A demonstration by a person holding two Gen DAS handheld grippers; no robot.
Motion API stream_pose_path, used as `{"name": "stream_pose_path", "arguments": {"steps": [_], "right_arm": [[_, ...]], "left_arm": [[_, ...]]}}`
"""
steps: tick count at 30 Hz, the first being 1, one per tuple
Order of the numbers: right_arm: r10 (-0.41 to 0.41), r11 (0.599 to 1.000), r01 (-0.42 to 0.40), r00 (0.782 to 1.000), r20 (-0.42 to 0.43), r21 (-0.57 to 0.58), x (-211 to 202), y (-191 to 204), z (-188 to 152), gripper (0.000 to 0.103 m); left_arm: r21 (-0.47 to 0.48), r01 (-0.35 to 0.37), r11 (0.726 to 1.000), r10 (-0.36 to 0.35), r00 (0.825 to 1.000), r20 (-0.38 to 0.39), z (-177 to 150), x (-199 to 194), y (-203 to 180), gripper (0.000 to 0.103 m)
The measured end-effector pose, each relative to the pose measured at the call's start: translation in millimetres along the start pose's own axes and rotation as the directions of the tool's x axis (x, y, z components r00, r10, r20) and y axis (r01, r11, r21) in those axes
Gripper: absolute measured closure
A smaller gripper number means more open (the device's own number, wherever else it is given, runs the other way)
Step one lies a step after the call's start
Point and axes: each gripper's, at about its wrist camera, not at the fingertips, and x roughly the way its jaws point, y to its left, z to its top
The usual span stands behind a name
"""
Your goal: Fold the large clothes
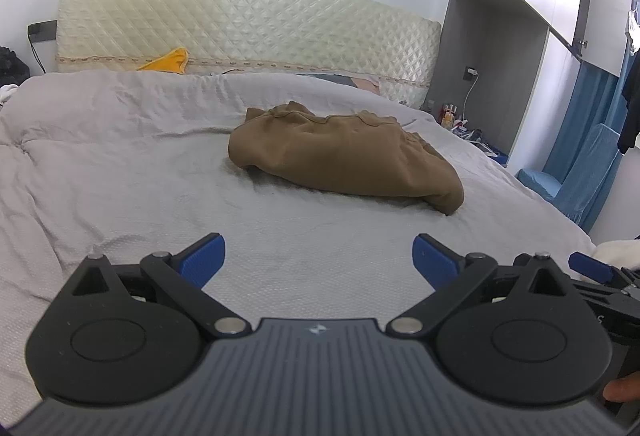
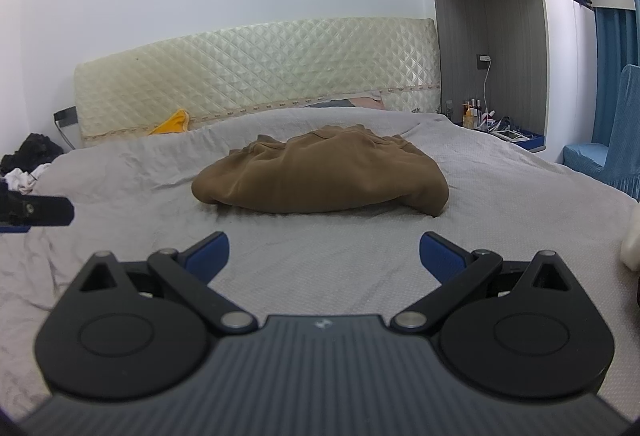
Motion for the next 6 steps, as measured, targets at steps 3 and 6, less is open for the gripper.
{"name": "stream_pose_path", "arguments": {"steps": [3, 6], "right_arm": [[-0.002, 1.000, 0.002, 1.000, 0.000, -0.002, 0.2, -0.2, 0.1, 0.000], [-0.001, 1.000, 0.001, 1.000, 0.001, -0.001, 0.3, -0.5, 0.3, 0.000]], "left_arm": [[-0.002, -0.001, 1.000, 0.001, 1.000, -0.002, -0.1, 0.3, 1.2, 0.001], [-0.004, 0.002, 1.000, -0.002, 1.000, -0.004, 0.3, 1.4, 2.3, 0.001]]}}
